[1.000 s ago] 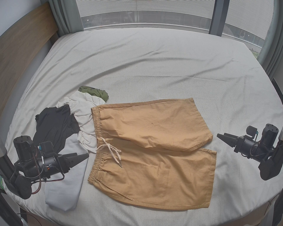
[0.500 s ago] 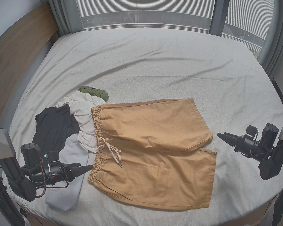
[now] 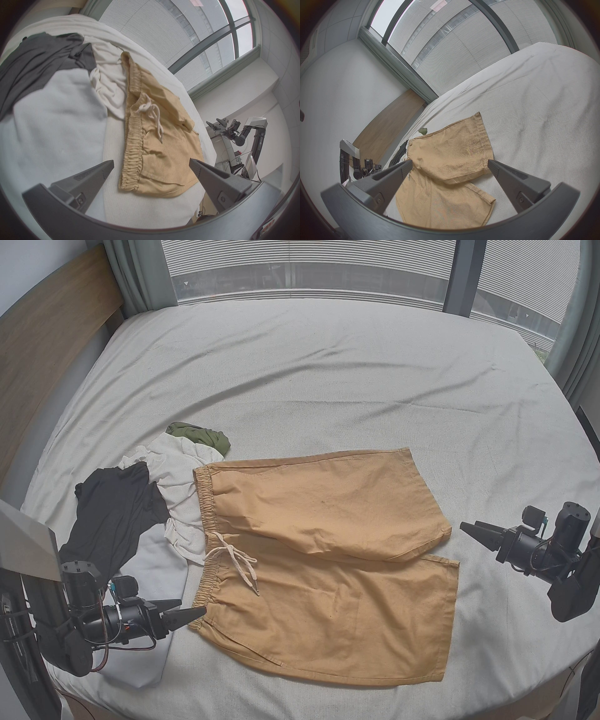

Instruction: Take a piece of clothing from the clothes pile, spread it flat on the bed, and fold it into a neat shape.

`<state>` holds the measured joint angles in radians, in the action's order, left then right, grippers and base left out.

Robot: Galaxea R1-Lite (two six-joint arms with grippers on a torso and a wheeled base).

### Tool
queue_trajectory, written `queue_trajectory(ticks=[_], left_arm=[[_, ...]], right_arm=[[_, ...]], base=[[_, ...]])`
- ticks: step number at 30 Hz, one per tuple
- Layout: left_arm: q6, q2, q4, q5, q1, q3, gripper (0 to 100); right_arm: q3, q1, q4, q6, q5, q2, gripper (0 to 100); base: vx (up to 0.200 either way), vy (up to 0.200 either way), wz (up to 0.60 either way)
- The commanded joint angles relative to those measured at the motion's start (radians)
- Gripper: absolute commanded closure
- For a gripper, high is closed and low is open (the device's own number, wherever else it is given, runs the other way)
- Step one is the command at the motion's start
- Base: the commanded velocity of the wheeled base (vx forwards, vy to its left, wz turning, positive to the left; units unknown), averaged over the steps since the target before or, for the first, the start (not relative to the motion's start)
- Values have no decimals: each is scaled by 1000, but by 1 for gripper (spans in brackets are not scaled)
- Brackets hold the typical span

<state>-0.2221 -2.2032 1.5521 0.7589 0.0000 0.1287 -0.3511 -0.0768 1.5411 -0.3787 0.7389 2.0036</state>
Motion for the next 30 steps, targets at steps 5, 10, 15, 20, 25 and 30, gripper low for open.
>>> queue_trajectory(ticks=[5, 10, 15, 20, 25, 30], left_arm=[[-6, -84, 0, -1, 0, 3, 0], [-10, -101, 0, -4, 0, 9, 0], [-16, -122, 0, -4, -6, 19, 0], [-48, -127, 0, -7, -18, 37, 0], [-68, -132, 0, -12, -26, 49, 100], [-66, -128, 2, -12, -25, 49, 100]], right_arm=[[0, 0, 1, 0, 0, 0, 0], [0, 0, 1, 0, 0, 0, 0], [0, 0, 1, 0, 0, 0, 0], [0, 0, 1, 0, 0, 1, 0], [1, 0, 1, 0, 0, 1, 0], [11, 0, 1, 1, 0, 1, 0]], base=[[0, 0, 0], [0, 0, 0], [0, 0, 0], [0, 0, 0], [0, 0, 0], [0, 0, 0]])
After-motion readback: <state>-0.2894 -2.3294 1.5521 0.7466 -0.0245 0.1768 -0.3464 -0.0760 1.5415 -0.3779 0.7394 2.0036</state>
